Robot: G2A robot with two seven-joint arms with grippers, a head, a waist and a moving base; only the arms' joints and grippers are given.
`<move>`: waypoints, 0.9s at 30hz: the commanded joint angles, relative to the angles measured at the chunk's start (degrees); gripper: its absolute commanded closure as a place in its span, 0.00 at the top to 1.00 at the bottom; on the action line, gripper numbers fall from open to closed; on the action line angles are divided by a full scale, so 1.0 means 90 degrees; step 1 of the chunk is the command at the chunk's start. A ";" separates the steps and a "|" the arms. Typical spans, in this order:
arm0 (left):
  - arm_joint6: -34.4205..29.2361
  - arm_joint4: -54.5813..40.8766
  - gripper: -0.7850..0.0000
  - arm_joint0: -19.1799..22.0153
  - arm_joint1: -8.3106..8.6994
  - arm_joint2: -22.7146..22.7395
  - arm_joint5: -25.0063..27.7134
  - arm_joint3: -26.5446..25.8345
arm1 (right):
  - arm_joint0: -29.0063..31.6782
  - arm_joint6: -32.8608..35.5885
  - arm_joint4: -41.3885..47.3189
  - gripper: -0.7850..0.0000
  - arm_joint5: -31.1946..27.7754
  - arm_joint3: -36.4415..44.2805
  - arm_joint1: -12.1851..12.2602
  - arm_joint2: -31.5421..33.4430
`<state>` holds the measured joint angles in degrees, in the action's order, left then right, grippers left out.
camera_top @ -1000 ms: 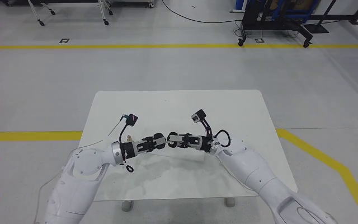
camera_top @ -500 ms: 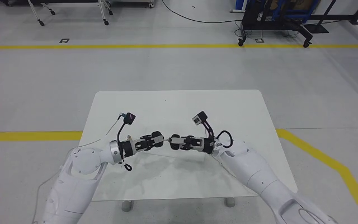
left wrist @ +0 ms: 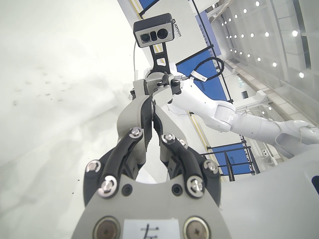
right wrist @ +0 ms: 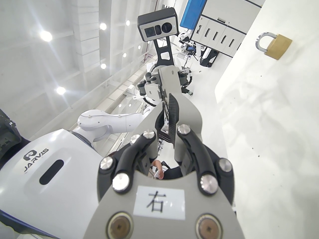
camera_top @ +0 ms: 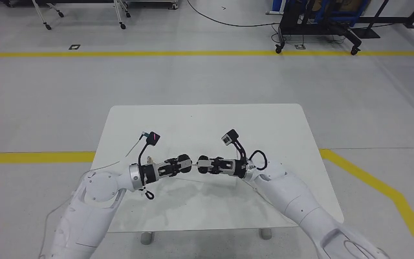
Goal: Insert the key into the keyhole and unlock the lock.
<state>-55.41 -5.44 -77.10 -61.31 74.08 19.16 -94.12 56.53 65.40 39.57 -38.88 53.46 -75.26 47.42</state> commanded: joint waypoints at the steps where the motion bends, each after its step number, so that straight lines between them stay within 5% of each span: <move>1: 0.0015 0.0007 0.00 0.0001 0.0005 -0.0009 -0.0002 -0.0002 | 0.0002 0.0013 -0.0003 0.00 0.0014 -0.0001 -0.0006 0.0000; 3: 0.0032 0.0063 0.00 0.0006 0.0014 -0.0009 -0.0016 -0.0010 | 0.0011 0.0017 0.0009 0.00 0.0017 0.0023 -0.0007 0.0014; 4: 0.0051 0.0075 0.29 0.0002 0.0016 -0.0011 -0.0027 -0.0017 | 0.0021 0.0005 0.0016 0.00 0.0005 0.0049 -0.0005 0.0027; 5: 0.0063 0.0099 1.00 0.0000 0.0020 -0.0012 -0.0047 -0.0023 | 0.0033 -0.0001 0.0025 0.00 -0.0001 0.0075 -0.0002 0.0040; 16: 0.0204 0.0080 1.00 -0.0114 0.0158 0.0763 -0.0010 -0.0244 | 0.0155 -0.0429 -0.0599 0.00 -0.0430 0.0184 0.0366 0.0839; 23: 0.0283 0.3841 1.00 -0.0728 0.0400 0.1532 0.0296 -0.1652 | 0.0194 -0.0575 -0.0764 0.00 -0.0576 0.0235 0.0435 0.0981; 27: 0.0128 0.5109 1.00 -0.1087 0.0460 0.1584 0.0112 -0.1783 | 0.0194 -0.0575 -0.0764 0.00 -0.0576 0.0235 0.0435 0.0981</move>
<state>-54.08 36.52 -86.34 -57.24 88.37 21.43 -110.44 58.27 60.23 32.70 -44.06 55.58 -71.35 56.24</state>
